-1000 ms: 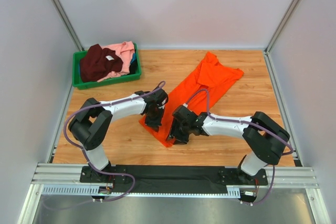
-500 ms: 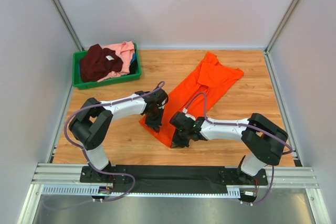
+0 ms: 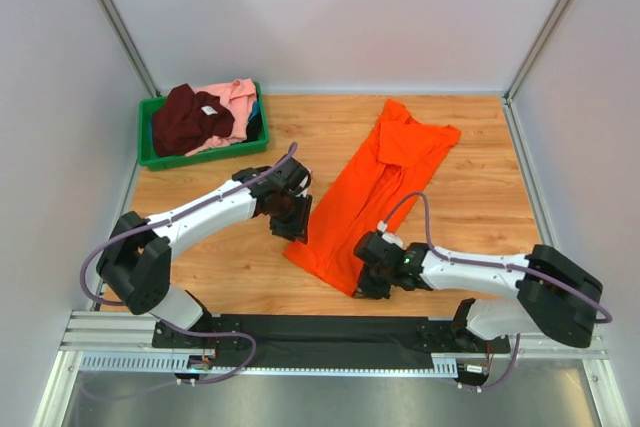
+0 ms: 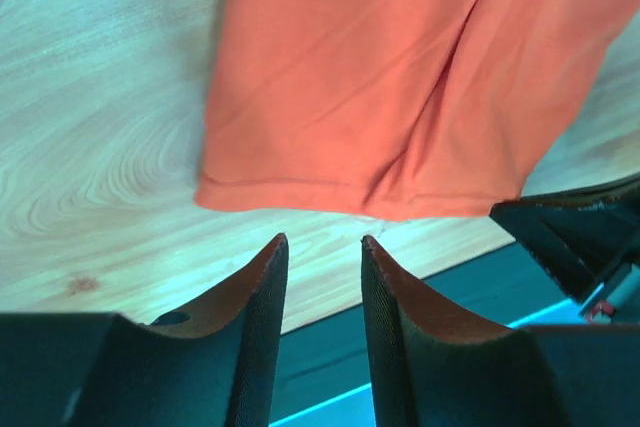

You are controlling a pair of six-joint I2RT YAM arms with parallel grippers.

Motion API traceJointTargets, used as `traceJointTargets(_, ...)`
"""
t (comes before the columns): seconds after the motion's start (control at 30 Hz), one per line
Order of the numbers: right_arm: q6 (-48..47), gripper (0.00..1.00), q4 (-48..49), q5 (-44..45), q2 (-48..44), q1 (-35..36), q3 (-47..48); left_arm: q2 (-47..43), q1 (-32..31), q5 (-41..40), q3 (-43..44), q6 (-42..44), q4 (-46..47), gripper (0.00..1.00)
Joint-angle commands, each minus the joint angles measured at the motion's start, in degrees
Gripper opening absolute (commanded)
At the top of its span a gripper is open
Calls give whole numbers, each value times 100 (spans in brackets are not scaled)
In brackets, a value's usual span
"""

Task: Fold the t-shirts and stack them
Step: Fold the tshirt

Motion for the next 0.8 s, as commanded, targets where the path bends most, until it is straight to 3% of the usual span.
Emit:
traceJointTargets(0.0, 302, 0, -865, 140, -585, 131, -617, -268, -21, 189, -310, 137, -26, 43)
traceJointTargets(0.23, 865, 0, -1850, 210, -2133, 500, -997, -330, -47, 1077, -1155, 49, 888, 45)
traceJointTargets(0.4, 937, 0, -2491, 368, -2584, 536, -848, -146, -65, 1805, -1463, 5, 1757, 47)
traceJointTargets(0.77, 1112, 0, -2835, 465, -2795, 641, -803, 320, -442, 1481, -1508, -100, 1723, 47)
